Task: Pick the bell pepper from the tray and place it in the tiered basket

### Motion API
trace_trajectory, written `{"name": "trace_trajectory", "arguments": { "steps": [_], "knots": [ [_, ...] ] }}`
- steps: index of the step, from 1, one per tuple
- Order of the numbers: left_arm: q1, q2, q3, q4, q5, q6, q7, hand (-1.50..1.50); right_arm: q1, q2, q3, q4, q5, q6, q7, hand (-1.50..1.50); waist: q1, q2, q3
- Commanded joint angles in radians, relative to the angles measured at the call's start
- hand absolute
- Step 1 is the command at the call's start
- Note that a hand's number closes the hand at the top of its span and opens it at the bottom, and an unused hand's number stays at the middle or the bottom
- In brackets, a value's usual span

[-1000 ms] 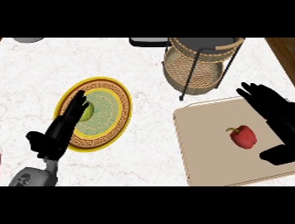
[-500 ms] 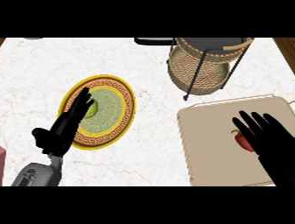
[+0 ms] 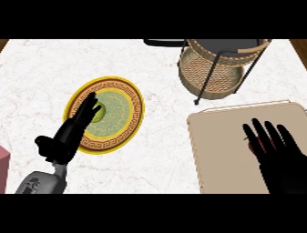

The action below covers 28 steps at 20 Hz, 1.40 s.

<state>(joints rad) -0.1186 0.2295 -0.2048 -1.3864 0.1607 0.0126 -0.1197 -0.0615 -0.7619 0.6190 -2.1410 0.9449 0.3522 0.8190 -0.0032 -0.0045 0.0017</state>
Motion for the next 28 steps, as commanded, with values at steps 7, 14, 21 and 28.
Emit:
{"name": "trace_trajectory", "arguments": {
  "steps": [7, 14, 21, 28],
  "knots": [
    [-0.043, -0.021, 0.040, 0.043, -0.032, -0.007, 0.048, 0.00, 0.005, 0.059, -0.161, 0.239, -0.004, -0.079, -0.183, -1.50, 0.002, 0.006, -0.001],
    [-0.015, -0.036, 0.067, 0.064, -0.047, -0.042, -0.009, 0.00, 0.005, 0.170, -0.168, 0.357, 0.110, -0.096, -0.191, -1.50, 0.005, 0.005, -0.002],
    [-0.001, -0.022, 0.085, 0.017, -0.054, -0.074, 0.038, 0.00, 0.071, 0.186, -0.203, 0.464, 0.160, -0.167, -0.304, -1.50, 0.005, 0.005, -0.002],
    [-0.073, -0.067, 0.126, 0.164, -0.087, -0.088, -0.034, 0.00, 0.036, 0.179, -0.346, 0.524, 0.129, -0.158, -0.460, -1.50, -0.001, 0.005, -0.002]
  ]
}}
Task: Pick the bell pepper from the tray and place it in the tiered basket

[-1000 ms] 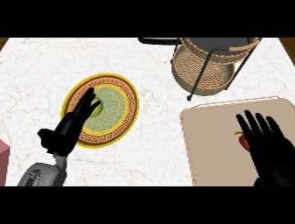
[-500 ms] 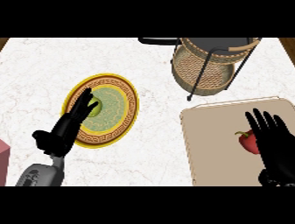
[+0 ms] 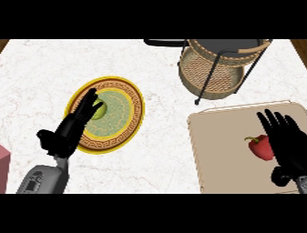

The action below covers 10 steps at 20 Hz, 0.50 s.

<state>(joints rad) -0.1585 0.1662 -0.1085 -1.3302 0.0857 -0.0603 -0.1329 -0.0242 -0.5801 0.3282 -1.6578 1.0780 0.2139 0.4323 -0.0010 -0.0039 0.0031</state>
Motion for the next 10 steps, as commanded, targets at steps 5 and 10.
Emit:
{"name": "trace_trajectory", "arguments": {
  "steps": [5, 10],
  "knots": [
    [-0.034, -0.003, 0.037, 0.002, -0.006, -0.012, 0.089, 0.00, -0.062, 0.050, -0.079, 0.098, 0.009, 0.015, -0.104, -1.50, 0.001, 0.004, -0.003],
    [0.022, -0.007, 0.026, 0.036, -0.029, -0.017, 0.016, 0.00, -0.030, 0.120, -0.010, 0.176, 0.057, -0.210, -0.236, 1.50, 0.001, 0.005, -0.003]
  ]
}}
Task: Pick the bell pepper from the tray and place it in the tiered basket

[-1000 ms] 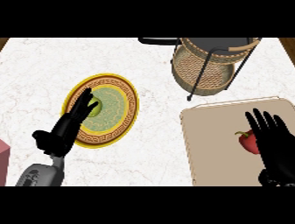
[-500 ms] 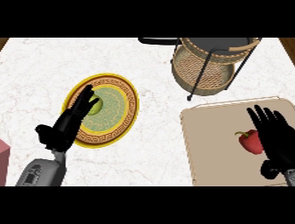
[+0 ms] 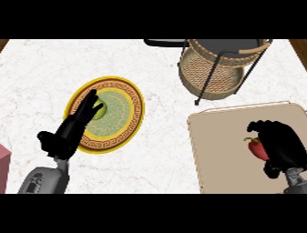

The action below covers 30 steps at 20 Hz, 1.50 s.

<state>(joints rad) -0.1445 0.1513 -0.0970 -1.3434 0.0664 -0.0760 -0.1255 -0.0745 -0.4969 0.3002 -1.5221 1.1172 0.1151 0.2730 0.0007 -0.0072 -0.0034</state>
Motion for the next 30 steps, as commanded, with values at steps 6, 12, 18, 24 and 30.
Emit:
{"name": "trace_trajectory", "arguments": {
  "steps": [6, 12, 18, 24, 30],
  "knots": [
    [0.062, -0.032, -0.010, -0.034, -0.042, 0.026, 0.029, 0.00, -0.019, 0.047, -0.052, 0.053, 0.018, -0.088, -0.141, 1.50, 0.001, 0.007, 0.003],
    [0.088, -0.004, 0.025, -0.037, -0.010, 0.015, 0.038, 0.00, 0.147, 0.251, -0.229, -0.015, -0.007, -0.059, 0.365, 1.50, -0.081, -0.007, 0.001],
    [0.107, 0.010, 0.045, -0.042, -0.014, 0.027, 0.025, 0.00, 0.319, 0.448, -0.323, -0.160, 0.069, -0.186, 0.739, 1.50, -0.109, -0.011, -0.004],
    [0.120, 0.010, 0.025, -0.056, 0.001, -0.011, 0.035, 0.00, 0.324, 0.494, -0.143, -0.541, 0.185, -0.313, 0.982, 1.50, -0.049, -0.010, -0.001],
    [0.080, -0.013, -0.002, -0.026, -0.029, -0.002, 0.015, 0.00, 0.160, 0.496, 0.014, -0.739, 0.460, -0.212, 1.107, 1.50, -0.010, 0.003, -0.002]
  ]
}}
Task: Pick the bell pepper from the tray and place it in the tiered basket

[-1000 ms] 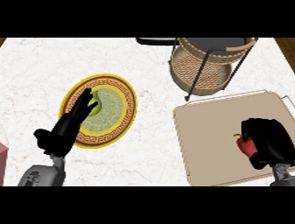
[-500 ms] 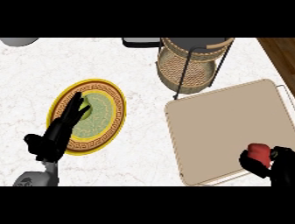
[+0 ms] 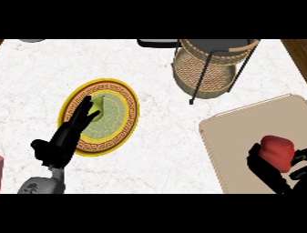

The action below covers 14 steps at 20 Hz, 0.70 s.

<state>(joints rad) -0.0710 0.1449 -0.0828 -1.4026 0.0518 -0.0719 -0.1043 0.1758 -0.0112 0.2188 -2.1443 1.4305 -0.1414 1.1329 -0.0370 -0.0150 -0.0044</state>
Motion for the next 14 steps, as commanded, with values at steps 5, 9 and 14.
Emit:
{"name": "trace_trajectory", "arguments": {
  "steps": [5, 9, 14],
  "knots": [
    [-0.014, -0.002, -0.017, 0.002, -0.006, -0.018, 0.020, 0.00, -0.318, 0.011, 0.145, -0.133, 0.229, 0.264, 0.352, 1.50, 0.055, 0.013, -0.001],
    [-0.021, -0.022, -0.035, 0.032, -0.022, -0.012, 0.006, 0.00, -0.516, 0.011, 0.023, -0.041, 0.187, 0.276, 0.354, 1.50, 0.070, 0.020, 0.000],
    [-0.065, -0.008, -0.023, 0.032, -0.010, -0.029, 0.031, 0.00, -0.753, 0.011, -0.114, 0.101, 0.113, 0.343, 0.354, 1.50, 0.081, 0.021, 0.000]
  ]
}}
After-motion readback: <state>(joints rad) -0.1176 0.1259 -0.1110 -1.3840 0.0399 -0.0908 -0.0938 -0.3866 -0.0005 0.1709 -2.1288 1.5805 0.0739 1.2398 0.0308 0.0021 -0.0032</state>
